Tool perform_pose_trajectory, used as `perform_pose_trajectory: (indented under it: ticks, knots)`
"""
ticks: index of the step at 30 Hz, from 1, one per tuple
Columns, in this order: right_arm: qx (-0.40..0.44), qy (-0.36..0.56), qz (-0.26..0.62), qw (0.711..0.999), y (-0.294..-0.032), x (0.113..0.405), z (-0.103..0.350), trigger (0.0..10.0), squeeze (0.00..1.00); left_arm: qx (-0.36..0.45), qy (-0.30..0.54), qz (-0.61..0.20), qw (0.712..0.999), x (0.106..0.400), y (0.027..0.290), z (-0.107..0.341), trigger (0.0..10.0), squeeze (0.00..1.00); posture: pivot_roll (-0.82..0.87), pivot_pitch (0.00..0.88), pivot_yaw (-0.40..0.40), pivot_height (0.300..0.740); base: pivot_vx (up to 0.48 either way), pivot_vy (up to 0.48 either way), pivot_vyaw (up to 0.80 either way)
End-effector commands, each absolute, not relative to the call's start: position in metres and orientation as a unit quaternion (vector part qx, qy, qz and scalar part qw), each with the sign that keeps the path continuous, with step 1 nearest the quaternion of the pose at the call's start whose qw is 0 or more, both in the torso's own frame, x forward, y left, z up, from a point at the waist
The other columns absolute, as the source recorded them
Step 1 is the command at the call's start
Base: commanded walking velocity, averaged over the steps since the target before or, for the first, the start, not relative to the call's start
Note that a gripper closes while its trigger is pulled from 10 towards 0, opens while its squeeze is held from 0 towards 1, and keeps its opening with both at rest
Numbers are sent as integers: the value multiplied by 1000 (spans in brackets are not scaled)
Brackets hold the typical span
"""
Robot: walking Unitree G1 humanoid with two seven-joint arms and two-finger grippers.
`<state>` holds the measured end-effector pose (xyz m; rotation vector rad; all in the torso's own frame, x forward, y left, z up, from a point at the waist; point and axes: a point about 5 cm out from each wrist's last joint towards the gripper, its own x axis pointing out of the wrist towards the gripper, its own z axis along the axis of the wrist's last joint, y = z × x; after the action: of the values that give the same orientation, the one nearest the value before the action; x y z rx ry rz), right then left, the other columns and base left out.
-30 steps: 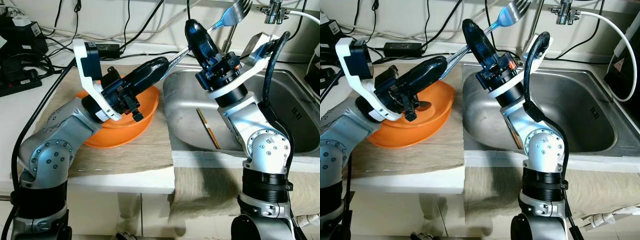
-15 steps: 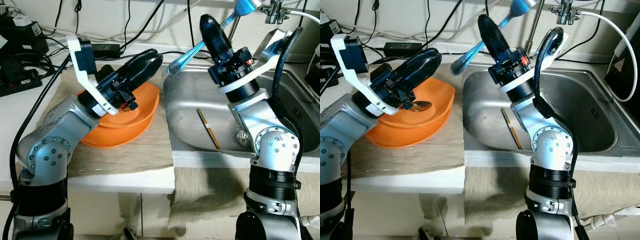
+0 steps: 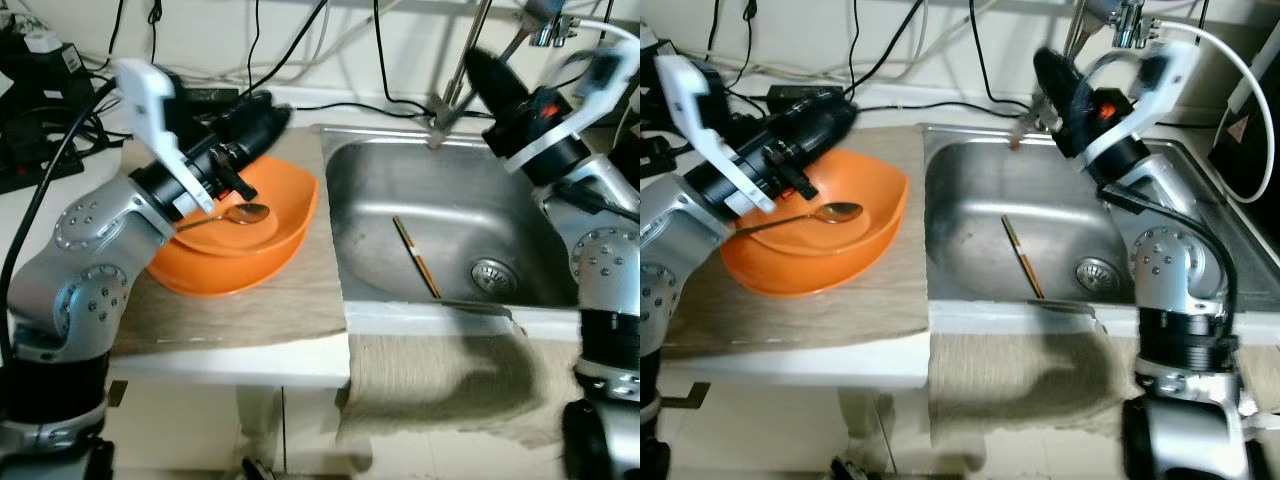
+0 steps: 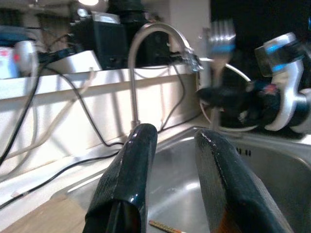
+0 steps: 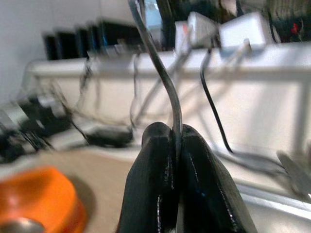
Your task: Kitchen organization
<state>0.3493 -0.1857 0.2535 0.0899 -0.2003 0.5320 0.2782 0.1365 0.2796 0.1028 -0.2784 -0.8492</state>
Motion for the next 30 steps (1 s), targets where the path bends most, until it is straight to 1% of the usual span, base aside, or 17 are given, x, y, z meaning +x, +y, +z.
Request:
perform_pose_trajectory:
  ticks: [1, 2, 3, 5, 6, 7, 8, 10, 11, 15, 21, 23, 30]
  knots:
    - [3, -85, 253, 964, -187, 355, 249, 10000, 0, 76, -125, -420, 896, 276, 129, 280, 10000, 0, -13, 0, -6, 740, 0, 0, 0]
    - [-18, -62, 238, 969, -189, 361, 238, 10000, 0, 84, -109, -432, 892, 275, 125, 276, 10000, 0, -12, 0, -8, 740, 0, 0, 0]
    - [-18, -62, 238, 969, -189, 361, 238, 10000, 0, 84, -109, -432, 892, 275, 125, 276, 10000, 0, -12, 0, -8, 740, 0, 0, 0]
    - [-48, -7, 211, 976, -191, 374, 210, 10000, 0, 94, -77, -460, 880, 271, 114, 264, 10000, 0, -11, 0, -8, 740, 0, 0, 0]
    - [-56, 13, 200, 978, -192, 379, 199, 10000, 0, 91, -65, -464, 879, 271, 111, 259, 10000, 0, -10, 0, -8, 740, 0, 0, 0]
    - [-56, 13, 200, 978, -192, 379, 199, 10000, 0, 91, -65, -464, 879, 271, 111, 259, 10000, 0, -10, 0, -8, 740, 0, 0, 0]
    - [-64, 48, 183, 980, -191, 385, 179, 10000, 0, 79, -51, -451, 888, 273, 111, 255, 10000, 0, -7, 0, -8, 740, 0, 0, 0]
    - [-70, 77, 177, 979, -189, 387, 164, 10000, 0, 71, -43, -440, 894, 274, 112, 255, 10000, 0, -6, 0, -9, 740, 0, 0, 0]
    - [-70, 77, 177, 979, -189, 387, 164, 10000, 0, 71, -43, -440, 894, 274, 112, 255, 10000, 0, -6, 0, -9, 740, 0, 0, 0]
    - [-115, 139, 176, 968, -176, 389, 137, 10000, 0, 85, -5, -441, 893, 269, 118, 253, 10000, 0, 24, 0, -16, 740, 0, 0, 0]
    - [-137, 167, 176, 960, -172, 387, 127, 10000, 0, 98, 28, -454, 885, 263, 117, 247, 10000, 0, 50, 13, -26, 740, 0, 0, 0]
    - [-141, 188, 174, 956, -171, 384, 117, 10000, 0, 110, 48, -461, 879, 256, 117, 241, 10000, 0, 59, 18, -30, 740, 0, 0, 0]
    - [-143, 218, 167, 951, -170, 377, 101, 10000, 0, 85, 55, -479, 872, 250, 112, 242, 10000, 0, 65, 25, -32, 740, 0, 0, 0]
